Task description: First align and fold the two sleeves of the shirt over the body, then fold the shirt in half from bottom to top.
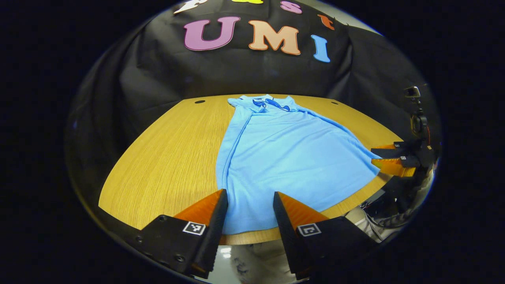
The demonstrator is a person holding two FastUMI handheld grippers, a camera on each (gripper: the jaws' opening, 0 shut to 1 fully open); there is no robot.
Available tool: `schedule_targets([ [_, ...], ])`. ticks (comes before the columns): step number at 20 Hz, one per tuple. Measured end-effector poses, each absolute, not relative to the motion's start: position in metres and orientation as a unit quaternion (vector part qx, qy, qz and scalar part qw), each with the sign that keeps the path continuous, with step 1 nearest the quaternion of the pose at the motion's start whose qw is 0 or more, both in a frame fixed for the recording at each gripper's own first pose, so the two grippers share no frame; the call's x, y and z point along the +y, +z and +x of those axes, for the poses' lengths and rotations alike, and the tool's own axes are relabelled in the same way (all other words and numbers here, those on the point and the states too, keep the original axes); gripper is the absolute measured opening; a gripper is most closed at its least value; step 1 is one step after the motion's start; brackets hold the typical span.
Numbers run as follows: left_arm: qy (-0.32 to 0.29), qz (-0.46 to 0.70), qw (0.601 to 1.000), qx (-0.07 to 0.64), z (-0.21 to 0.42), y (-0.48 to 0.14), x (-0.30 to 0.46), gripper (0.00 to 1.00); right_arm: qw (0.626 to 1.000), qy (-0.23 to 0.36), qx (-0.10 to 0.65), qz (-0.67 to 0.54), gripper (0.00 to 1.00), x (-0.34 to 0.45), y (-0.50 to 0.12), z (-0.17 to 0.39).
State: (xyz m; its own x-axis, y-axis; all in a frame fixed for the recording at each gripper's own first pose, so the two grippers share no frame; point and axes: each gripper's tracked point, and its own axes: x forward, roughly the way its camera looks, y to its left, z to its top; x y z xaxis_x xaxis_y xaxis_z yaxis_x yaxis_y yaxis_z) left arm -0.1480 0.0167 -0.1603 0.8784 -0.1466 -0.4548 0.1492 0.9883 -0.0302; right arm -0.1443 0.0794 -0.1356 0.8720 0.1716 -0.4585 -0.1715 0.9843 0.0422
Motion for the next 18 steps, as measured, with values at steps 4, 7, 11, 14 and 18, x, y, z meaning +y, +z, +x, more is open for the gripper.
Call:
schedule_targets([
  [4,-0.086,-0.005,0.969,0.231,-0.146,-0.160,0.009,0.52,0.966,0.106,0.236,0.014,0.39,0.092,-0.137,-0.143],
  [7,-0.100,-0.006,0.969,0.227,-0.145,-0.160,-0.001,0.40,0.968,0.099,0.228,-0.014,0.19,0.091,-0.133,-0.142],
  [11,-0.109,-0.028,0.971,0.213,-0.142,-0.152,-0.012,0.01,0.969,0.108,0.223,-0.003,0.04,0.095,-0.135,-0.137],
  [14,-0.110,-0.020,0.972,0.206,-0.142,-0.152,-0.013,0.00,0.970,0.104,0.221,0.000,0.03,0.096,-0.135,-0.137],
  [18,-0.115,-0.017,0.972,0.203,-0.142,-0.149,-0.013,0.00,0.971,0.100,0.218,-0.005,0.03,0.097,-0.133,-0.135],
])
